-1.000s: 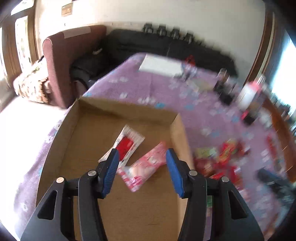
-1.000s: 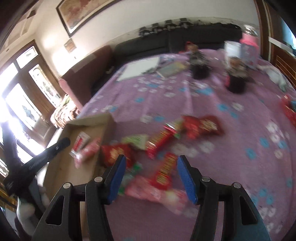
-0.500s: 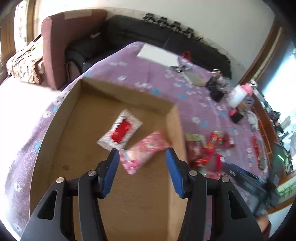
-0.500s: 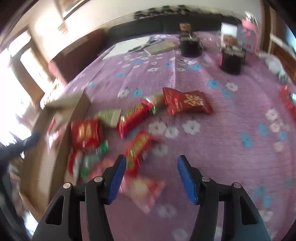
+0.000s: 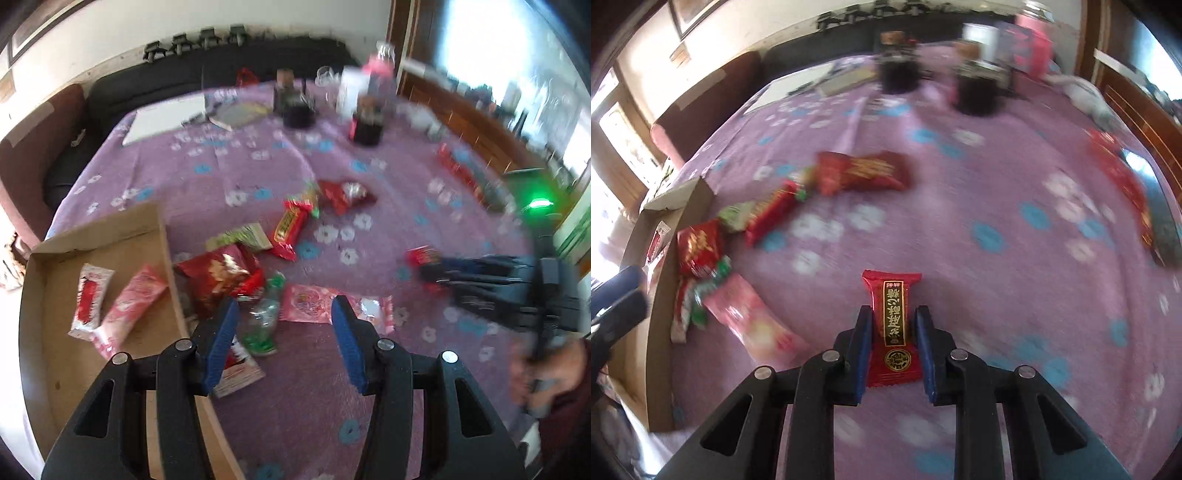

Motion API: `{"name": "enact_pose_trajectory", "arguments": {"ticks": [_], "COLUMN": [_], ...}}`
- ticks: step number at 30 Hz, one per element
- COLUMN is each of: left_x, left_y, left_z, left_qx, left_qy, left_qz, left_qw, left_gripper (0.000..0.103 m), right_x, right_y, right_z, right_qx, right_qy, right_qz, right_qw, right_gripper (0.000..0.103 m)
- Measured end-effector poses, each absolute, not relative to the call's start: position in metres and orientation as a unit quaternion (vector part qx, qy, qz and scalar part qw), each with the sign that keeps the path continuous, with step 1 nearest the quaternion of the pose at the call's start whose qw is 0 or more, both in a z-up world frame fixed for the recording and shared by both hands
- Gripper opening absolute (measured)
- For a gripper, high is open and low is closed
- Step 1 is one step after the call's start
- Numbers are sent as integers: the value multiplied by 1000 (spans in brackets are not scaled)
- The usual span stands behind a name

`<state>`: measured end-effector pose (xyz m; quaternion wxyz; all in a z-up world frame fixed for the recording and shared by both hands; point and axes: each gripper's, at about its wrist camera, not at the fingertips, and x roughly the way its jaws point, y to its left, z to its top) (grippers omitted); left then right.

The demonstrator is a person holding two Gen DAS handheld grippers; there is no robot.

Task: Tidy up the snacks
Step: 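Grasp the pink cartoon candy bag with the left gripper while the right grasps the red gold-text bar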

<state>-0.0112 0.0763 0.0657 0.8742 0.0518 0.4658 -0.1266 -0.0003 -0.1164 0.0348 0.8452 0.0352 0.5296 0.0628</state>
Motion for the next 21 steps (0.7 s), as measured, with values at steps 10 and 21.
{"name": "enact_pose_trajectory", "arguments": {"ticks": [10,21], "left_x": [23,7], "left_y": [36,18], "left_z": [31,38], "left_qx": [-8,29], "left_qy": [552,535], "left_qz": [-79,-64], "left_qw": [830,842], "left_gripper": [51,51], "right_x": [-19,-24], "right_y": [-155,-168], "right_z": [36,35], "right_qx": [82,106], "right_qy": [517,501], "right_qz": [84,110], "right_qw": [848,852], "right_gripper": [23,23]}}
